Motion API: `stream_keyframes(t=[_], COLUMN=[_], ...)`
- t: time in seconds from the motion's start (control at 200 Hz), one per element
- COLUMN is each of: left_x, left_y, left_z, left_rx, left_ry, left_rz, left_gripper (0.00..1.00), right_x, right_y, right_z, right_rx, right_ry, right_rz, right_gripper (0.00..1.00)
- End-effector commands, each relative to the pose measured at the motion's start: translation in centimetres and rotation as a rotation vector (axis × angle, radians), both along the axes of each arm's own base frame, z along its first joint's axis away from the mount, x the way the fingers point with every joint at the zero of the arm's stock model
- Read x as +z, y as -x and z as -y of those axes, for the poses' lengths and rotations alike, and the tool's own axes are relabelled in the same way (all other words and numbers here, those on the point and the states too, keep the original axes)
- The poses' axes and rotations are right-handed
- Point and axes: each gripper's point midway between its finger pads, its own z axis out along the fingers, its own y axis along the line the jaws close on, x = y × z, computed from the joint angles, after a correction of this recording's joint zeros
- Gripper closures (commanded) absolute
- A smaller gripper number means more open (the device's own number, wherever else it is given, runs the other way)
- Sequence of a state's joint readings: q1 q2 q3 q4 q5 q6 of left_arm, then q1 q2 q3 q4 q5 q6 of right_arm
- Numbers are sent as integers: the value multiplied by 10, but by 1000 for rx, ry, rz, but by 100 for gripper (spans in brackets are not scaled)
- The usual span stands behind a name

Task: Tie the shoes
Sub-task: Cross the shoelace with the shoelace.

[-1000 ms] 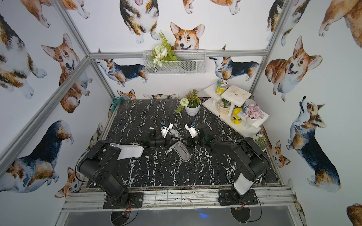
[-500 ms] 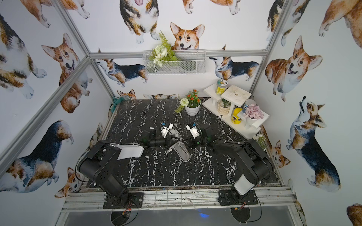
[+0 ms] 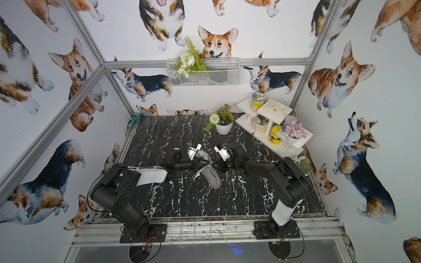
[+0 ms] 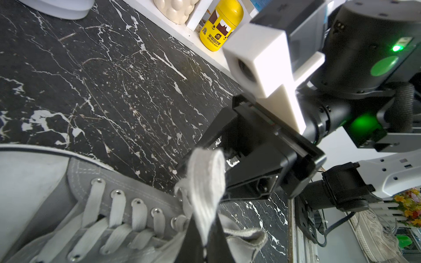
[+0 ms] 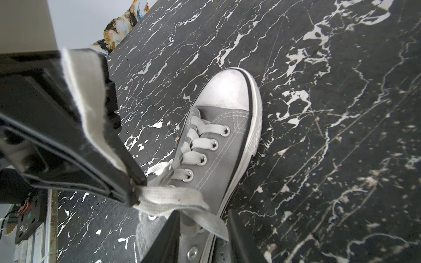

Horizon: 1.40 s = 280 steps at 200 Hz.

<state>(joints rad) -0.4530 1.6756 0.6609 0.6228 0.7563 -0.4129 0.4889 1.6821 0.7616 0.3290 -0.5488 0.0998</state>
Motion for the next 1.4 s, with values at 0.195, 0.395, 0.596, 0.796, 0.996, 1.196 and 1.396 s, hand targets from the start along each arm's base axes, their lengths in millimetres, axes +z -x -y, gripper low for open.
stream_keyframes(t=[0.195,0.395,0.596,0.796,0.996,1.196,1.396], left_x=[10,9,9,9,8,8,8], left_y=[-2,-1,0,0,1,-1,-1], left_z=[4,5,5,5,6,6,6], left_rx=[-27,-31,-35,-37,-40,-36,-37], left_ry=[26,27,29,30,28,27,28], left_rz=[46,40,40,39,36,37,38], left_gripper=[100,100,100,100,100,100,100], right_x=[2,4,2,7,10,16,11], right_y=[-1,0,0,-4,-4,-2,1], right_z=[-7,-14,-18,-21,-22,-23,-23], right_rx=[32,58,70,68,66,82,98], right_ry=[-25,-53,-66,-83,-101,-117,-109], right_rz=[-10,-11,-17,-7,2,23,12], right_gripper=[61,60,60,62,67,68,68])
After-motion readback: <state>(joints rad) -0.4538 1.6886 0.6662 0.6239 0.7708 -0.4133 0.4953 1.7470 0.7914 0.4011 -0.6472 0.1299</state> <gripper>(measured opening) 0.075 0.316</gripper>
